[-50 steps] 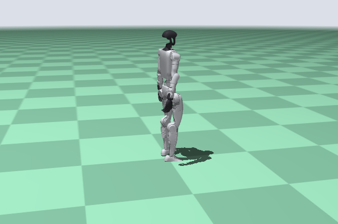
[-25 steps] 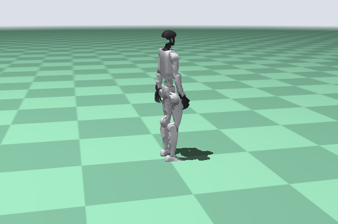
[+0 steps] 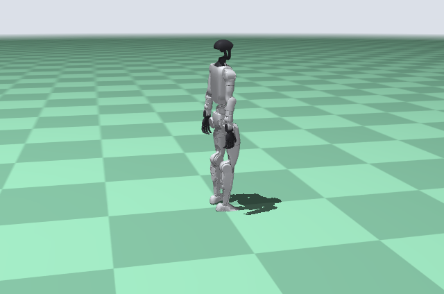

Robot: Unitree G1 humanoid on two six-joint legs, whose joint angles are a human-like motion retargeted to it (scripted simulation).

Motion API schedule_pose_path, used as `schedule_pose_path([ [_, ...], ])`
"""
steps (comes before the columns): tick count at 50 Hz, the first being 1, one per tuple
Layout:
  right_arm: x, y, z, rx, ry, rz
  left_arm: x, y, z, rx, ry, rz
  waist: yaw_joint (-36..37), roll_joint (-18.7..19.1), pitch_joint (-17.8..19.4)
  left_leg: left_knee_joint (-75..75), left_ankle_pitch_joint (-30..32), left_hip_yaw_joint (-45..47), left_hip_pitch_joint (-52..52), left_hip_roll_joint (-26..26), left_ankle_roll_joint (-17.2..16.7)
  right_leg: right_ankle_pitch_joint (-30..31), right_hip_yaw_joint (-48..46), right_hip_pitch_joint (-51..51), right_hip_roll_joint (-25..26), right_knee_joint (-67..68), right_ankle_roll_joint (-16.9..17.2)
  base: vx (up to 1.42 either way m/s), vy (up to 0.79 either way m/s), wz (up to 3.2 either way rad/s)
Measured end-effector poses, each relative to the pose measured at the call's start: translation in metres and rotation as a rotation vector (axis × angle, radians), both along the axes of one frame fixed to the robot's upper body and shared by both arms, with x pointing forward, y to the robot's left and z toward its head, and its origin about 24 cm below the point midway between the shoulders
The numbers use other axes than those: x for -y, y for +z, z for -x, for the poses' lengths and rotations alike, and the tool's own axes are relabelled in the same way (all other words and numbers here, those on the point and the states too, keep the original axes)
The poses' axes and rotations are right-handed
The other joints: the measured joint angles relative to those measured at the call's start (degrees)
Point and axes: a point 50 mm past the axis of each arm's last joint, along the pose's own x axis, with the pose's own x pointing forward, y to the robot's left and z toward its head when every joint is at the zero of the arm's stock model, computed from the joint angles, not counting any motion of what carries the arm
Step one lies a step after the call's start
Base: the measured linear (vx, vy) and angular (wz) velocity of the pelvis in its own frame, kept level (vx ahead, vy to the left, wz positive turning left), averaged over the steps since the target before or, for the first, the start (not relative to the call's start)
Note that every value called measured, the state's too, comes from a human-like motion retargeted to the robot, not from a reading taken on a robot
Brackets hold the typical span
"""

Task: In place motions

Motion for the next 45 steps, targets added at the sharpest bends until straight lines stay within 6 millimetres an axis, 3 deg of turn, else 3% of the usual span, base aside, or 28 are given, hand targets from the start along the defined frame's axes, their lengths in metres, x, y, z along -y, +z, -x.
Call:
schedule_pose_path([
  [10,-0.01,-0.004,-0.03,0.085,0.038,-0.079,-0.002,0.003,0.02,-0.022,0.08,-0.013,-0.8,-0.5,0.7,1.4,-1.8,0.3,0.5,1.7,-2.1,-0.7,-0.1,0.7,1.3,-0.2,-1.4,-0.06,-0.14,-0.01],
  [16,-0.018,-0.005,-0.052,0.147,0.09,-0.133,-0.006,0.005,0.03,-0.028,0.133,-0.027,-0.7,-2.7,2.2,8.4,-5.4,1.7,-0.1,2.6,-2.2,-1.1,0.7,2.0,0.7,-0.1,-2.2,-0.06,-0.16,-0.12],
  [19,-0.02,-0.004,-0.06,0.165,0.11,-0.151,-0.007,0.006,0.033,-0.028,0.139,-0.029,-1.4,-4.1,2.8,17.5,-6.5,2.9,-3.5,3.3,0.5,-1.1,0.3,2.3,-0.6,-0.2,-2.3,-0.09,-0.12,0.13],
  [22,-0.016,-0.003,-0.064,0.171,0.123,-0.145,-0.006,0.005,0.031,-0.025,0.129,-0.024,-0.9,-5.3,3.6,29.1,-8.7,2.0,-8.7,2.7,6.3,-0.8,0.4,2.3,-2.1,-0.1,-2.5,-0.12,-0.08,-0.04],
  [24,-0.011,-0.002,-0.064,0.162,0.127,-0.128,-0.004,0.005,0.03,-0.02,0.124,-0.017,0.5,-5.4,4.7,33.3,-8.5,0.6,-11.8,1.7,6.5,-0.4,1.4,2.5,-2.1,0.0,-2.8,-0.13,-0.05,-0.42],
  [28,-0.001,-0.001,-0.056,0.116,0.13,-0.084,0.003,0.005,0.032,-0.016,0.12,0.008,2.3,-3.6,6.0,27.9,-3.0,-5.8,-17.1,-1.7,1.2,0.1,2.4,2.5,-0.1,-0.1,-3.6,-0.1,-0.03,-0.29],
  [36,0.008,0.0,-0.029,0.022,0.06,-0.047,0.004,0.005,0.034,-0.02,0.087,0.023,6.4,0.1,10.2,5.9,-0.9,-9.4,-26.9,3.1,-9.3,0.1,2.6,4.9,4.5,-0.3,-5.4,-0.06,-0.03,-0.11],
  [45,-0.001,-0.002,-0.026,0.001,0.085,-0.087,0.006,0.005,0.034,-0.012,0.119,0.028,12.1,-0.9,13.9,2.5,-1.4,-7.6,-36.6,8.2,-13.6,0.6,5.2,5.0,3.5,-0.1,-6.5,-0.07,-0.04,-0.28],
])
